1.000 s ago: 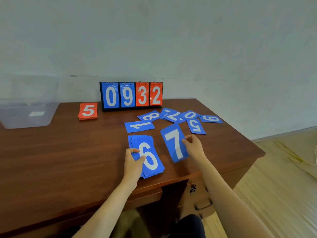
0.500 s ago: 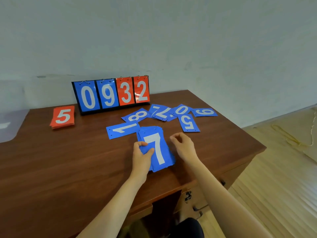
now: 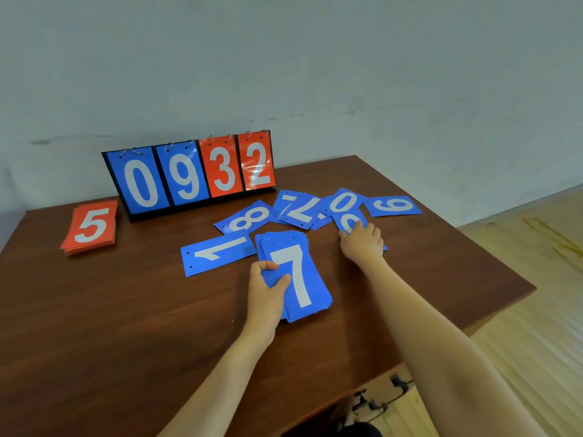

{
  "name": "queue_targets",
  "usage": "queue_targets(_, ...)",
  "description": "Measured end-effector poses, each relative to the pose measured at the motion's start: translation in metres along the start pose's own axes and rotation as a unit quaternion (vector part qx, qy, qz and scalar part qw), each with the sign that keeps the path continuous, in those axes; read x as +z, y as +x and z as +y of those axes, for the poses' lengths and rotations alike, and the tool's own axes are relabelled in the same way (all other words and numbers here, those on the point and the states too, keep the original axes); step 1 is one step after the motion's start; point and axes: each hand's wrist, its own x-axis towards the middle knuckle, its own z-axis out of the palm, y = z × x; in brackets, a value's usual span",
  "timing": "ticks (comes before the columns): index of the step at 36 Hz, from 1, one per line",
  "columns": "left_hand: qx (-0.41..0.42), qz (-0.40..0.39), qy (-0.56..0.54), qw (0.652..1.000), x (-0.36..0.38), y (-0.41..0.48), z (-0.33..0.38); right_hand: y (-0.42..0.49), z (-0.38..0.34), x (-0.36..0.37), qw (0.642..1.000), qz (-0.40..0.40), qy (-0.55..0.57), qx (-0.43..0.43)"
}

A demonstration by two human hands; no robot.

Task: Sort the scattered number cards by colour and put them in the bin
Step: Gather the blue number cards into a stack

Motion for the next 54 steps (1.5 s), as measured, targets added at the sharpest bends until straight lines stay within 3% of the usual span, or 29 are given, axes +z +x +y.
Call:
queue_targets(4, 0.008, -0.001, 0.006, 1.000, -0.005, -0.002, 0.000, -0.007, 0.004, 0.003, 0.998, -0.038, -0.045, -0.008)
queue_targets(9, 0.011, 0.013, 0.006, 1.000, -0.020, -0.009, -0.003, -0.034, 0.013, -0.016, 0.989, -0.104, -0.053, -0.093)
queue_targets(14, 0.018, 0.032, 0.010, 0.999, -0.046, -0.024, -0.004, -0.084, 0.022, -0.018, 0.974, -0.154, 0.087, -0.139)
queue_targets(25, 0.032, 0.068, -0.008, 0.997, -0.098, -0.069, -0.004, -0.185, 0.008, 0.018, 0.962, -0.005, 0.143, -0.234)
queue_targets(32, 0.032, 0.069, -0.024, 0.997, -0.117, -0.091, -0.006, -0.209, 0.015, 0.012, 0.921, -0.130, 0.216, -0.296)
queue_targets(36, 0.017, 0.070, -0.020, 0.997, -0.123, -0.097, -0.007, -0.206, 0.017, 0.000, 0.935, -0.137, 0.179, -0.272)
queue_targets(40, 0.012, 0.068, -0.018, 0.997, -0.126, -0.102, -0.008, -0.209, 0.008, -0.008, 0.989, -0.074, 0.081, -0.099)
queue_targets(42, 0.011, 0.067, -0.025, 0.997, -0.125, -0.103, -0.009, -0.212, 0.003, -0.010, 0.997, -0.078, -0.003, -0.028)
queue_targets(45, 0.004, 0.064, -0.033, 0.997, -0.124, -0.104, -0.011, -0.213, -0.003, -0.012, 0.995, -0.101, -0.024, 0.011)
queue_targets(48, 0.000, 0.063, -0.031, 0.998, -0.123, -0.104, -0.012, -0.211, -0.007, -0.017, 0.992, -0.127, -0.019, 0.007)
queue_targets(51, -0.004, 0.065, -0.027, 0.998, -0.121, -0.103, -0.012, -0.209, -0.009, -0.023, 0.982, -0.169, -0.012, -0.084)
queue_targets(54, -0.005, 0.064, -0.025, 0.998, -0.120, -0.103, -0.013, -0.208, -0.005, -0.024, 0.961, -0.212, 0.085, -0.154)
